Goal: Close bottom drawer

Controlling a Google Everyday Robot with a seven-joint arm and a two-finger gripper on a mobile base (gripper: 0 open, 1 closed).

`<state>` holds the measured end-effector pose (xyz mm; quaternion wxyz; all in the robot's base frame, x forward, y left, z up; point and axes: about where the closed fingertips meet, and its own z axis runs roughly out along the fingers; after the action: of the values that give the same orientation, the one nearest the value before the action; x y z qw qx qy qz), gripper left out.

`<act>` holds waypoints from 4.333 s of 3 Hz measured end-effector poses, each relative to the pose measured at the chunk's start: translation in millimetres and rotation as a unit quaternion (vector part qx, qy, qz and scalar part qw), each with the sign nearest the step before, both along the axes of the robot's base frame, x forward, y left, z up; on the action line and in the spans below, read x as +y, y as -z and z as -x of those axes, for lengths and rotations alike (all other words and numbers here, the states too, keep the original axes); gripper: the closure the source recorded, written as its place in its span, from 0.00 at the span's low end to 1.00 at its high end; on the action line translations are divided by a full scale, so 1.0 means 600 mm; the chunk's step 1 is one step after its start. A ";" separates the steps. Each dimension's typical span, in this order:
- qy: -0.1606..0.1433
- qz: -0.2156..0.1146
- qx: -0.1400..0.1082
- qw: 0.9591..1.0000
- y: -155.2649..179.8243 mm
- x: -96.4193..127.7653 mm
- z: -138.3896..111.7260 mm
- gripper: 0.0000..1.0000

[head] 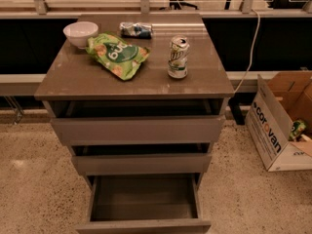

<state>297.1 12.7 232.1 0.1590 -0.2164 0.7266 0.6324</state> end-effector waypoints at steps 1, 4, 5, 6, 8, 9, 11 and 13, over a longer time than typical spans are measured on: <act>-0.002 0.005 0.022 1.000 0.038 0.034 0.006 1.00; -0.029 0.022 0.041 0.998 0.115 0.118 -0.044 1.00; -0.025 0.031 0.050 0.998 0.128 0.118 -0.047 1.00; -0.020 0.038 0.060 0.997 0.151 0.136 -0.053 1.00; -0.013 0.024 0.052 0.998 0.148 0.164 -0.080 1.00; -0.010 -0.028 0.035 0.999 0.130 0.168 -0.086 1.00; -0.005 -0.011 0.011 1.000 0.122 0.171 -0.110 1.00; 0.009 -0.005 -0.039 0.999 0.086 0.178 -0.244 1.00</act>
Offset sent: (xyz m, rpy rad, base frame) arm 0.0043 0.0632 -0.0617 -0.0322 0.0964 0.0380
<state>443.5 119.3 180.3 0.1939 -0.2338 0.7186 0.6256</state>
